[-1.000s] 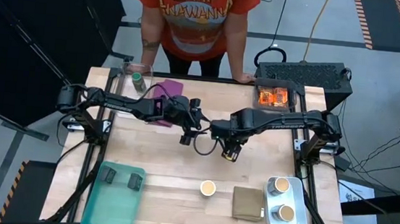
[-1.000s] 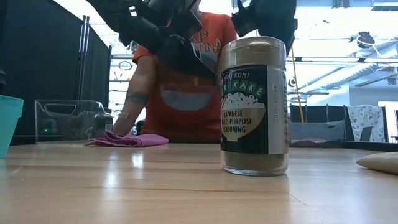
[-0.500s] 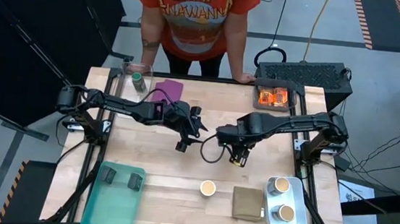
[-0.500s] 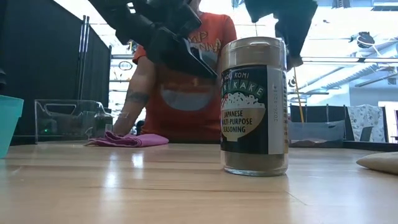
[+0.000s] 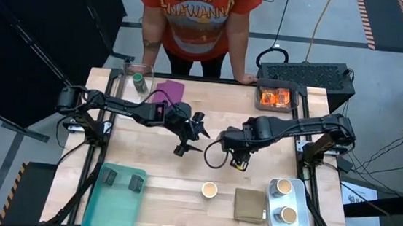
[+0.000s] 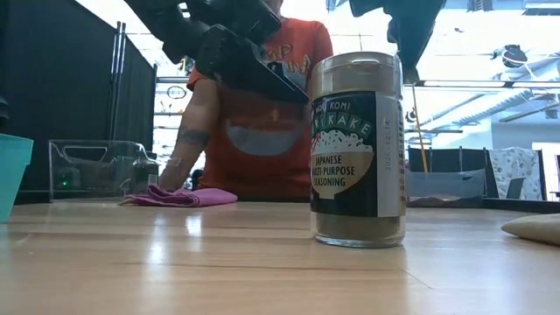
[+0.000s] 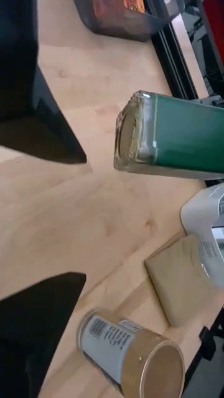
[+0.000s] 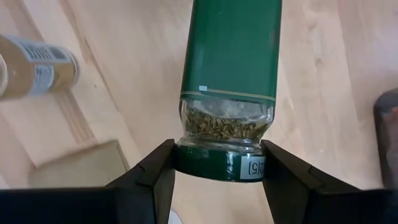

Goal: Sort spices by type
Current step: Put the green seasoning bottle into the transparent bin

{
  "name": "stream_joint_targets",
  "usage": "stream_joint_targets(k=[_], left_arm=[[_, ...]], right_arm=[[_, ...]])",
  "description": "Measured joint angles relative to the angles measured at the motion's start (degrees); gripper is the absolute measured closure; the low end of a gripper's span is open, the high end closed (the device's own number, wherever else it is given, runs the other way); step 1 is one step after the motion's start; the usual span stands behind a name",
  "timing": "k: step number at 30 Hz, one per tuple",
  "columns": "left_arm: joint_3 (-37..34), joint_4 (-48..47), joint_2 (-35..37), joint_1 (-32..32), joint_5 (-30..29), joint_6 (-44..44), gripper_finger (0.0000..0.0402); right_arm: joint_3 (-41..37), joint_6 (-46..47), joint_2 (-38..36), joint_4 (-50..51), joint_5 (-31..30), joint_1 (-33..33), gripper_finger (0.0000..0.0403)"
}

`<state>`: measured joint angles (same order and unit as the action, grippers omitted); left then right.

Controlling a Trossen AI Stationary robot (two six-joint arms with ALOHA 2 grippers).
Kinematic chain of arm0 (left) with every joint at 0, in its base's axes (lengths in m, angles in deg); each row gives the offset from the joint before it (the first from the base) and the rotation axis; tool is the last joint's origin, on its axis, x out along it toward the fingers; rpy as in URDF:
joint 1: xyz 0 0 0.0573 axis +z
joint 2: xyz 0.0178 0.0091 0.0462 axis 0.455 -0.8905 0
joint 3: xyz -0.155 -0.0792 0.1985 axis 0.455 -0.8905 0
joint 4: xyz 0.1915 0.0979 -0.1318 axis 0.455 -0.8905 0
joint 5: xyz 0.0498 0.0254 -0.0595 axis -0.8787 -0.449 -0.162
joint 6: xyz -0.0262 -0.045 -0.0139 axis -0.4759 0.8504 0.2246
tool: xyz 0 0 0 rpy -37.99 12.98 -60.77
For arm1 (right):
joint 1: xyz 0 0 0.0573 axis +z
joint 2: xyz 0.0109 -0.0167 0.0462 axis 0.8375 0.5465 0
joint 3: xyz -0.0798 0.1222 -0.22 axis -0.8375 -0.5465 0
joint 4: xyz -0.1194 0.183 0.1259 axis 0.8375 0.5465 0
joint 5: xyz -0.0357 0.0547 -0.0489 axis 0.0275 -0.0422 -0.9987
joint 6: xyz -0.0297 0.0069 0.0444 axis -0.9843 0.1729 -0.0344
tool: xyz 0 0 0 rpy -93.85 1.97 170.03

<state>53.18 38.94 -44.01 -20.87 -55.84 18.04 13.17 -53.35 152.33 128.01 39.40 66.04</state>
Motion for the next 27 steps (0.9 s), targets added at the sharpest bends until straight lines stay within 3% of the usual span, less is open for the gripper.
stream_joint_targets(k=[4, 7, 15, 20, 27], left_arm=[[0.00, 1.44, 0.00, 0.02, -1.88, 0.05, 0.0034], [0.00, 3.32, 0.00, 0.02, -3.80, 1.14, 0.0007], [-0.02, 9.82, 1.09, 0.02, -6.16, -0.98, 0.0015], [0.02, 13.78, -1.10, -0.89, -2.54, 0.03, 0.0015], [0.02, 18.33, -4.14, -1.04, -2.80, 0.72, 0.0016]], right_arm=[[0.00, 1.05, -0.02, -1.22, -0.10, -0.02, 0.0229], [0.00, 1.36, 0.73, -2.05, -0.06, 0.38, 0.0229], [0.00, 2.10, 3.05, -2.27, 0.32, 1.60, 0.0229], [0.00, 2.05, 3.17, -2.65, 0.30, 1.54, 0.0229], [0.00, 1.07, 3.17, -3.79, 0.30, 1.44, 0.0229]])
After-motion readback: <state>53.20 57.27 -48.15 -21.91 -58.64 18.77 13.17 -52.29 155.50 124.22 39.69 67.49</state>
